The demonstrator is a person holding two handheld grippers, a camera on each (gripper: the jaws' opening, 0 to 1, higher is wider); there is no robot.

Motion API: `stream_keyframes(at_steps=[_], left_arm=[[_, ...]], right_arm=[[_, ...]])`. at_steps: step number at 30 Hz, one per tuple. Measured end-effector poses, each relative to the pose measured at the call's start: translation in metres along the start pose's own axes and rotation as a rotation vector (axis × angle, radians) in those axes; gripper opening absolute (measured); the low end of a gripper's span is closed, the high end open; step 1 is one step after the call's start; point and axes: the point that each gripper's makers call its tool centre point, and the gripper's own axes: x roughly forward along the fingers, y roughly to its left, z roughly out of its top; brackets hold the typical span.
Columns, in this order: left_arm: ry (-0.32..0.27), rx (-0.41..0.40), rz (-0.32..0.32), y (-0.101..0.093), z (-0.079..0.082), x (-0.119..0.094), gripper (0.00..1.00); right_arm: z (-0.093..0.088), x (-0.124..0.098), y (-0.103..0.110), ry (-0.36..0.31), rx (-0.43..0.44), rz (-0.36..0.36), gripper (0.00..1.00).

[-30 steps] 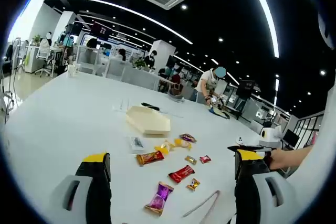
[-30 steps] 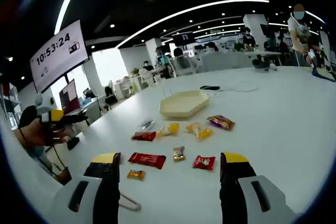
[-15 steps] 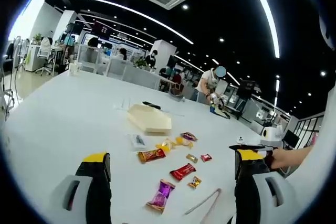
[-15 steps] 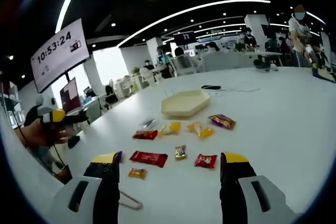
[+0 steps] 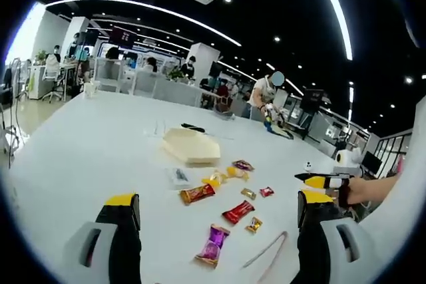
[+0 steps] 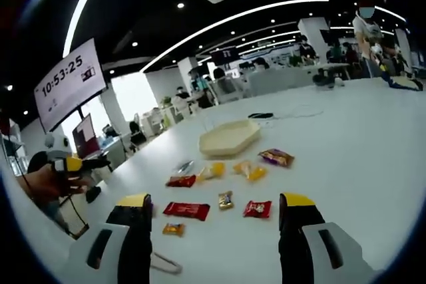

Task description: Place the target food into the container with the food tongs after gripping and lifting it, then release it inside without dropping or visibly crushing the food.

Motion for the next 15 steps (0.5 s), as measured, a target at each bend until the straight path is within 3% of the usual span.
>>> stream_keyframes(at_steps=[7, 10, 15], left_arm=[[-0.055, 0.019, -0.008, -0.008, 0.004, -0.004, 0.99], [-0.100, -0.029, -0.046, -0.016, 0.011, -0.004, 0.99], [-0.076, -0.036, -0.036, -0.013, 0.004, -0.002, 0.99]], right_arm=[[-0.004, -0.004, -0.004, 0.002, 0.012, -0.003, 0.79], [-0.004, -0.006, -0.004, 0.002, 0.016, -0.003, 0.79], [-0.008, -0.007, -0.002, 0.016, 0.010, 0.007, 0.79]])
